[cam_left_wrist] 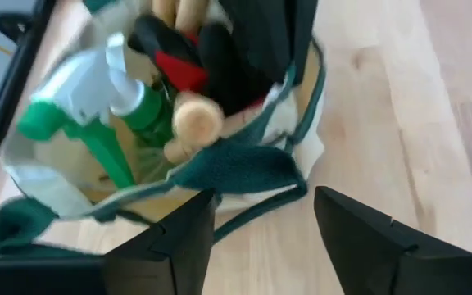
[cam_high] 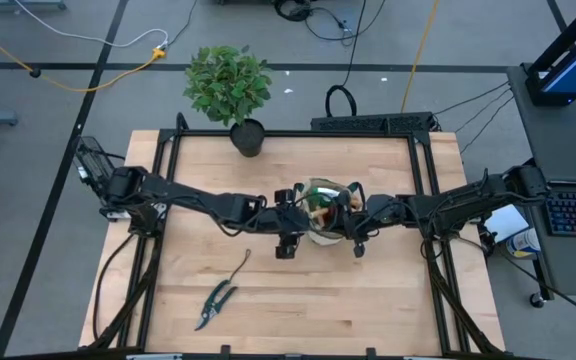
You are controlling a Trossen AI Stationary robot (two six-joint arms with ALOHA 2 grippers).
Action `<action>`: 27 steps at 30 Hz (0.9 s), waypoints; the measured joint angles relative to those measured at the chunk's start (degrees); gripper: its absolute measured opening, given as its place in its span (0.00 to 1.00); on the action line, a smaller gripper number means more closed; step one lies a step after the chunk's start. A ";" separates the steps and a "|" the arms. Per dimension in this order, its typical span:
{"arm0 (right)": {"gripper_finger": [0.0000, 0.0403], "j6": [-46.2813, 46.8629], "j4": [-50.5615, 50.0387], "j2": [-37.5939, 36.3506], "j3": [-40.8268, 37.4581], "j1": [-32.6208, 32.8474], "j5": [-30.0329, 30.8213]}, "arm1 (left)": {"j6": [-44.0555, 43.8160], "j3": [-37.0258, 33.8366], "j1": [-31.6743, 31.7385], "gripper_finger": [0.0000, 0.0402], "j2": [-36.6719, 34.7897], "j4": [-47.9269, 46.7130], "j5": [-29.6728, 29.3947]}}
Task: Pick & Place Garden tools in Gardening bag
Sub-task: Put the brown hand rake into the light brown gardening bag
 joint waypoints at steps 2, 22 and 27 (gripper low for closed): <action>0.00 0.01 -0.01 0.00 0.01 0.00 0.00 | 0.03 -0.04 0.10 0.49 0.18 -0.52 0.03; 0.05 6.98 0.12 0.00 0.01 0.04 -0.19 | 9.99 -0.04 -0.12 0.03 0.77 -4.98 2.99; 0.16 8.93 6.12 -0.41 -0.01 1.05 -4.75 | 10.89 -0.04 -0.14 0.04 0.77 -8.37 2.99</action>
